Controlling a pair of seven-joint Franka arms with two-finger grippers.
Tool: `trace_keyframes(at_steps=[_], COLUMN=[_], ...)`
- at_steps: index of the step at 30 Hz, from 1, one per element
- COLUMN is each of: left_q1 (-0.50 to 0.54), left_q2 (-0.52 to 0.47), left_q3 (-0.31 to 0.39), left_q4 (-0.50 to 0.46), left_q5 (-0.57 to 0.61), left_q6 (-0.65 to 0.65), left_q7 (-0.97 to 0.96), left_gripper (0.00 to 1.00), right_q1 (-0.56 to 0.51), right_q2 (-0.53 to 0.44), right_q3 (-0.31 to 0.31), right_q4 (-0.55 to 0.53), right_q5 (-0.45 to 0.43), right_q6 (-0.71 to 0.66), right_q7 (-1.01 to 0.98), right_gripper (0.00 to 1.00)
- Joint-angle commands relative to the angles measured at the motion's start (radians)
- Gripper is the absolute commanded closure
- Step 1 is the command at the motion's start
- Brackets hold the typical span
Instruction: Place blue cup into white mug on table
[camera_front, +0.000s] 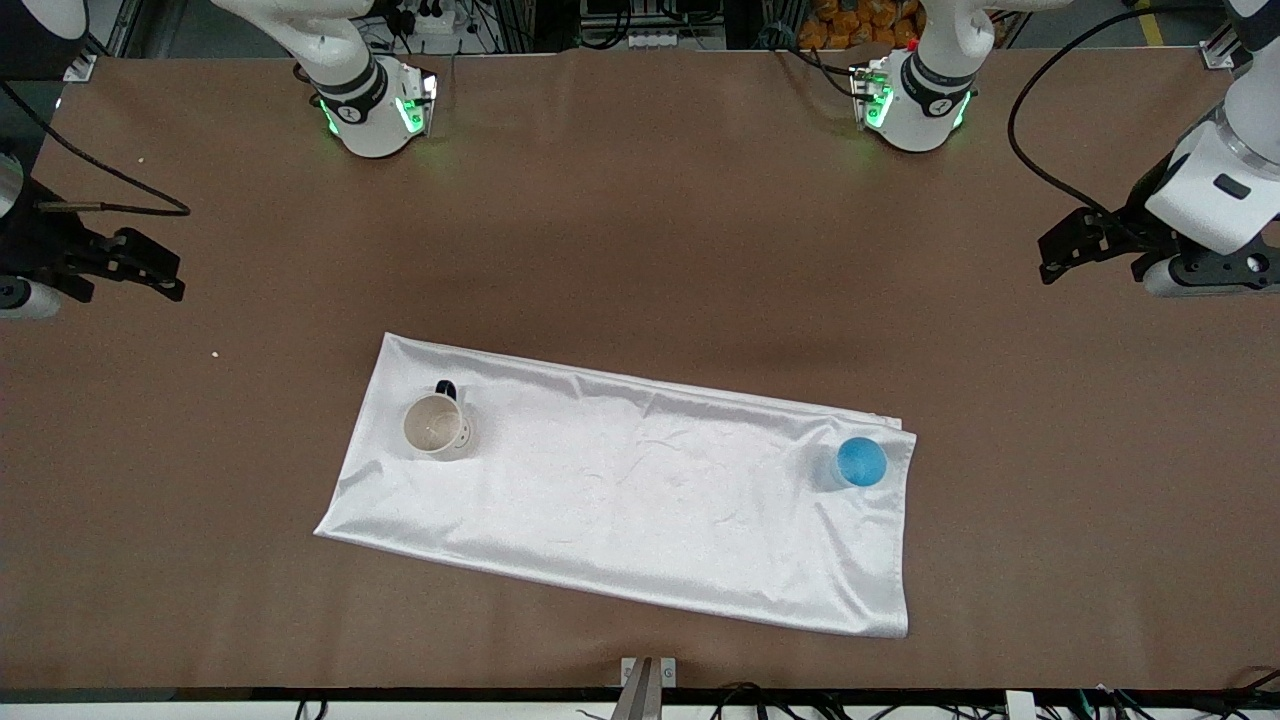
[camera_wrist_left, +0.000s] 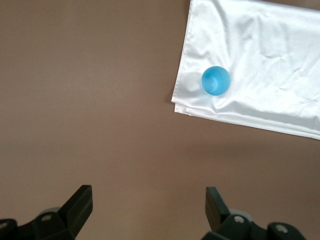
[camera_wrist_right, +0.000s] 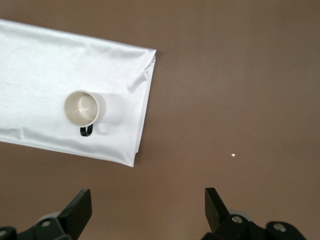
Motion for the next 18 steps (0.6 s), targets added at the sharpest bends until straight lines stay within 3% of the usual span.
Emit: trace_keyframes(at_steps=[1, 18], left_q1=[-0.008, -0.021], left_q2=[0.012, 0.070], left_q3=[-0.001, -0.016], left_q4=[0.022, 0.017], left_q5=[0.000, 0.000], left_q6=[-0.001, 0.032], left_q7=[0.017, 0.017], left_gripper=[0.00, 0.00], right_q1=[-0.002, 0.018], right_q2=[0.015, 0.115], right_q3=[-0.002, 0.001], right_q4=[-0.036, -0.102], right_q5=[0.059, 0.068], right_q6=[0.002, 0.078], right_q7=[0.002, 0.010], right_gripper=[0.00, 0.00])
